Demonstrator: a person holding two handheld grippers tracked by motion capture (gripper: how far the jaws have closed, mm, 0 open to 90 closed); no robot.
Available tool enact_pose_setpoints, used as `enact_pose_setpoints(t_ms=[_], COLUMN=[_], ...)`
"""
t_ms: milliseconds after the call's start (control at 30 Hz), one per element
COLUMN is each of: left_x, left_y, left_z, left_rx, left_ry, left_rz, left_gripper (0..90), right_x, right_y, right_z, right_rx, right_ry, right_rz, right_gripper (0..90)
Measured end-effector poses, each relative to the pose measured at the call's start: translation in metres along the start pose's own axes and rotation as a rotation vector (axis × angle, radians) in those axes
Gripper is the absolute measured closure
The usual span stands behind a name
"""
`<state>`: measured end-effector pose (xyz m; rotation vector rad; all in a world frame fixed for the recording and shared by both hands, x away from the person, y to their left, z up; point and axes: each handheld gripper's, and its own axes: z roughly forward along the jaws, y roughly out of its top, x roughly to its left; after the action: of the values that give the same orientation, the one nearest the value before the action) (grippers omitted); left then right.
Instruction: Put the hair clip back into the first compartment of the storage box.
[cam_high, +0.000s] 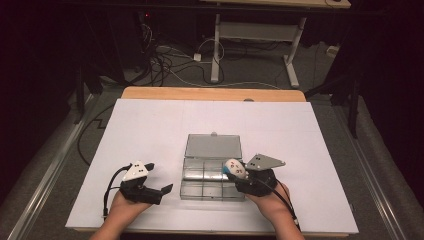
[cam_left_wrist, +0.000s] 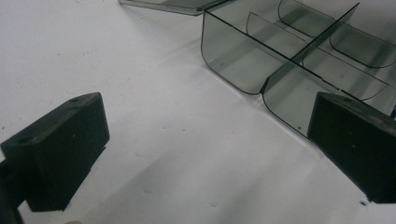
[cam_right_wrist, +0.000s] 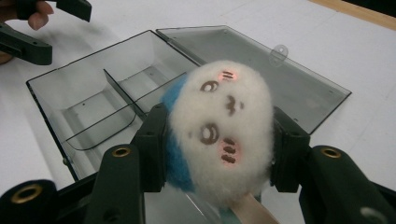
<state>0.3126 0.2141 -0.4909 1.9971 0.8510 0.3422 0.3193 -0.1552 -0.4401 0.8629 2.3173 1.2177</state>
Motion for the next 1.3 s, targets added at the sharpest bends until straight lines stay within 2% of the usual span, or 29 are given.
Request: enact_pose_setpoints(t_ms=[800,1300], left_x=[0.000,0.001], left_y=[0.000,0.000], left_z=[0.000,0.000], left_rx=[-0.001,-0.001], left_ry=[-0.004,-0.008], left_rz=[0.000,-0.006], left_gripper=[0.0,0.0], right_x=[0.025,0.031], right_y=[0.000,0.008], right_z=[0.017,0.021], right_rx=[0.044,0.035], right_ry=[0.079,0.101], right_rz=[-0.043,-0.050], right_gripper=[51.0,50.9])
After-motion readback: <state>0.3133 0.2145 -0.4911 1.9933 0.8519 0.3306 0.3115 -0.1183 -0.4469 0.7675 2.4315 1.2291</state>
